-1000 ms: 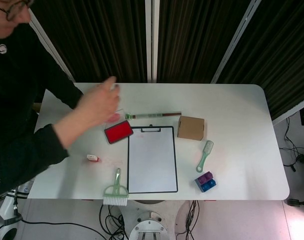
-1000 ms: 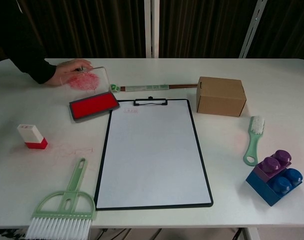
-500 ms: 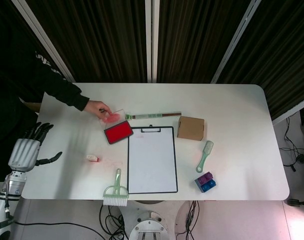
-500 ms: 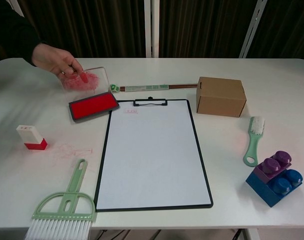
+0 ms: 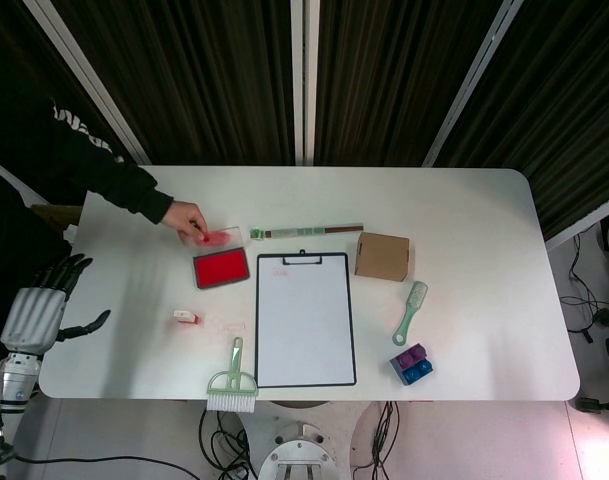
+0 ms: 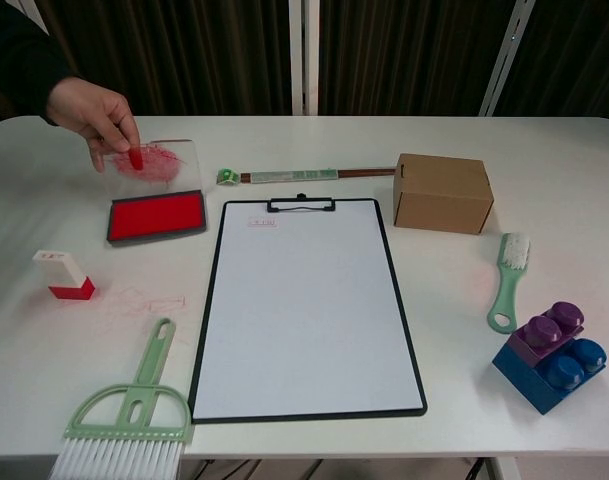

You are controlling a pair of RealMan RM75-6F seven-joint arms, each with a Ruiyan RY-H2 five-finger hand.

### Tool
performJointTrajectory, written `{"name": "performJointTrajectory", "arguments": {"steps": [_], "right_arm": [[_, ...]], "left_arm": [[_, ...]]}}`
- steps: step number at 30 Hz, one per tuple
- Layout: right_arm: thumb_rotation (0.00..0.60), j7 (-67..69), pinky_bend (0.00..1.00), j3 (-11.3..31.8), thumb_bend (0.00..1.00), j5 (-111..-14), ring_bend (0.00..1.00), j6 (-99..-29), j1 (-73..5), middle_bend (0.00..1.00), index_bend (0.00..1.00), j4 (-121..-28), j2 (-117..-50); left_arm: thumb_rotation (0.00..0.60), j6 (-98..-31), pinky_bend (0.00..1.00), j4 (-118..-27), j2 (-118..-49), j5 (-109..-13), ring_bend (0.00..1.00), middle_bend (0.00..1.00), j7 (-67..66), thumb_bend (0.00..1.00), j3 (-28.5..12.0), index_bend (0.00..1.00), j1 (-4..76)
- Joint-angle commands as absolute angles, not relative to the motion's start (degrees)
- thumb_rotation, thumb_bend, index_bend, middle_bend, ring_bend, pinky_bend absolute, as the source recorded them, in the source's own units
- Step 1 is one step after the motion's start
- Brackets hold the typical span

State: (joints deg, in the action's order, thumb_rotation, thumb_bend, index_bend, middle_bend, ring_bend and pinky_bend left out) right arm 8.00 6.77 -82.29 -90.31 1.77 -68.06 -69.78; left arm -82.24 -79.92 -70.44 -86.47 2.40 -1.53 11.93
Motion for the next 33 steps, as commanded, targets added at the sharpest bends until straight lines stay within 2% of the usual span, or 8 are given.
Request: {"name": "performJointTrajectory", "arguments": {"steps": [1, 15, 33], "right_arm": [[0.600, 7.7, 0.00, 6.5, 0.25, -82.2, 0.00, -89.8, 1.9, 0.00, 0.00, -68.0, -69.8], [0.600, 9.1, 0.00, 4.8, 0.24, -82.5, 0.00, -86.0, 1.4, 0.00, 0.00, -68.2, -68.9], [0.600, 6.3, 0.00, 4.0, 0.24, -86.6, 0.00, -86.3, -1.4, 0.00, 0.00, -68.8, -69.5]], "left_arm": [[0.214, -82.7, 0.18, -79.7, -70.4, -87.1, 0.07, 0.10, 2.7, 0.20, -1.3, 0.12, 11.6], [0.214, -84.8, 0.18, -79.2, -70.6, -87.9, 0.07, 0.10, 2.4, 0.20, -1.3, 0.12, 10.2], [0.226, -85.3, 0.18, -79.9, -70.1, -88.6, 0.07, 0.10, 2.0, 0.19, -0.8, 0.12, 9.1]]}}
